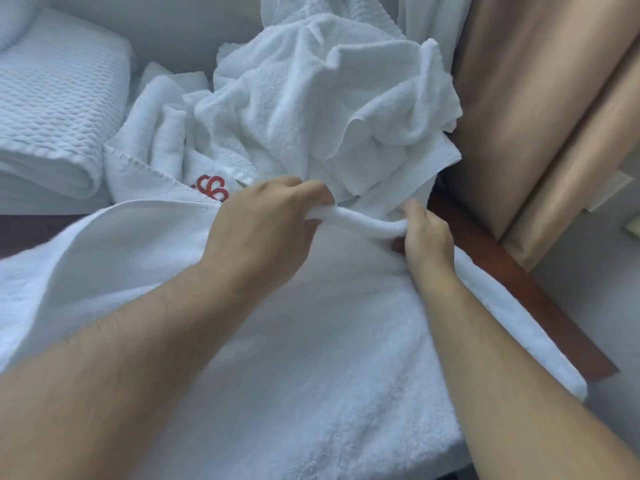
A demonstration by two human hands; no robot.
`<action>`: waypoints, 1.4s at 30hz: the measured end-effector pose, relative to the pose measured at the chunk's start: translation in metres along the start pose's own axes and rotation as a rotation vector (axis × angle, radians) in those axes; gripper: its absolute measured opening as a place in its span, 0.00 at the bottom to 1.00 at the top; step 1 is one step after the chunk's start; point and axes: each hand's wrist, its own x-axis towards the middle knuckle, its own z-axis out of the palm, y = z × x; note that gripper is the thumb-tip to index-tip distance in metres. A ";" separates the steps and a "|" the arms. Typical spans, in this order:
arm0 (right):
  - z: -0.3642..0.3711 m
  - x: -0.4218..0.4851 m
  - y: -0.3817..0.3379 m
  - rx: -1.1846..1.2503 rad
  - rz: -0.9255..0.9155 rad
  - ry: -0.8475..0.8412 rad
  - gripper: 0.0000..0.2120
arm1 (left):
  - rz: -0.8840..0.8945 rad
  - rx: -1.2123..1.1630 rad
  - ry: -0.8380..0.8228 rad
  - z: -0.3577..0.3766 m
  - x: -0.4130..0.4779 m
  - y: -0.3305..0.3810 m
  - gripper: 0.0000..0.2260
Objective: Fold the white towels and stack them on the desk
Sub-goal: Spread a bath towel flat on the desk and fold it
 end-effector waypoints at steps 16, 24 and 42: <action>-0.019 0.009 -0.029 -0.225 0.349 -0.251 0.33 | 0.034 -0.047 -0.499 0.003 -0.018 0.021 0.05; -0.033 0.004 -0.001 0.693 0.169 -0.001 0.36 | 0.127 -0.079 -0.544 0.010 -0.023 0.023 0.26; -0.092 -0.030 0.051 0.730 0.356 0.515 0.30 | 0.365 0.135 -0.374 0.014 -0.032 0.030 0.14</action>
